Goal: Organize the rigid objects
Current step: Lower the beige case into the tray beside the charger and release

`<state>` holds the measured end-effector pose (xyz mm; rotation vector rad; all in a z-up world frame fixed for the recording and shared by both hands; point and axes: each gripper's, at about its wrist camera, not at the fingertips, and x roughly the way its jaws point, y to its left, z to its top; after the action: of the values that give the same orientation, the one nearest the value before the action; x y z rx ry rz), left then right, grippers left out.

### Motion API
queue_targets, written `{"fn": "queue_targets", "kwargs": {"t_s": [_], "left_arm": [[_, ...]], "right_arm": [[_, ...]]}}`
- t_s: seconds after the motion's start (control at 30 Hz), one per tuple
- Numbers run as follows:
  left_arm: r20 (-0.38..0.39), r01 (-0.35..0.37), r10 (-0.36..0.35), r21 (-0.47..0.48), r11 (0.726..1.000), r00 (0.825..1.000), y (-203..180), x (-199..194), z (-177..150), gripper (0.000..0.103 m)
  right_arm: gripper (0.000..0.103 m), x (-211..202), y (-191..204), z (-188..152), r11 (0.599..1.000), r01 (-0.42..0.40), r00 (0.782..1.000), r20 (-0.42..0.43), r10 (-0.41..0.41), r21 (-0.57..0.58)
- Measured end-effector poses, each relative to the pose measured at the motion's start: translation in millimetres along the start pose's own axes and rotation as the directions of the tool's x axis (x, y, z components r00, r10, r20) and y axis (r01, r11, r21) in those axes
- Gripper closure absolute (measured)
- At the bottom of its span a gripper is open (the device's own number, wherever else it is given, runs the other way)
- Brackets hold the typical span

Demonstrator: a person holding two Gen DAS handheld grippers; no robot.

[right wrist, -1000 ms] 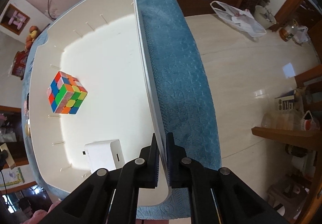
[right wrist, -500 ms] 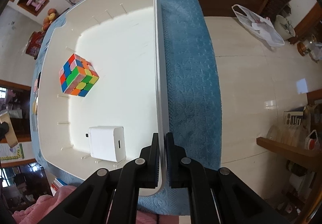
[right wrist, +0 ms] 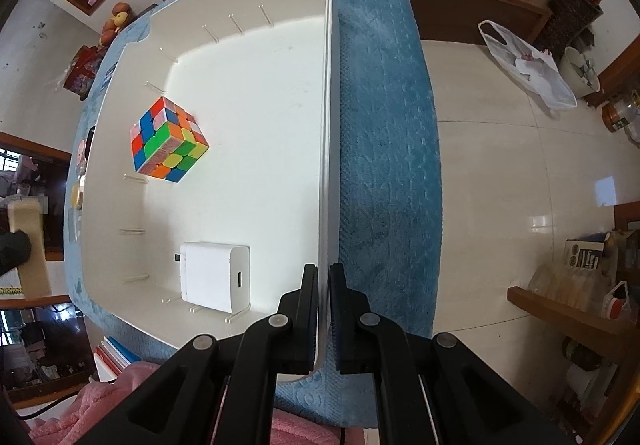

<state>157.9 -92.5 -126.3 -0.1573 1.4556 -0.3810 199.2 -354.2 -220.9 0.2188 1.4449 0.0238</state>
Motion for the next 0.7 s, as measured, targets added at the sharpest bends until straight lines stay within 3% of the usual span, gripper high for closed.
{"fn": "queue_targets", "kwargs": {"t_s": [0.17, 0.4, 0.7], "left_arm": [[-0.010, -0.018, 0.018, 0.027, 0.999, 1.000, -8, 3, -3, 0.056], [0.016, -0.039, 0.039, 0.012, 0.999, 0.999, -2, -1, -4, 0.037], [0.045, -0.086, 0.089, -0.048, 0.995, 0.995, 30, -7, -8, 0.037]], "right_arm": [[0.097, 0, 1, -1, 1.000, 0.013, 1.000, -0.001, -0.013, 0.010], [0.097, 1, 0, 0, 0.999, 0.009, 1.000, -0.009, -0.009, 0.038], [0.097, 4, 0, 0, 0.998, 0.023, 0.999, -0.024, -0.021, 0.067]]}}
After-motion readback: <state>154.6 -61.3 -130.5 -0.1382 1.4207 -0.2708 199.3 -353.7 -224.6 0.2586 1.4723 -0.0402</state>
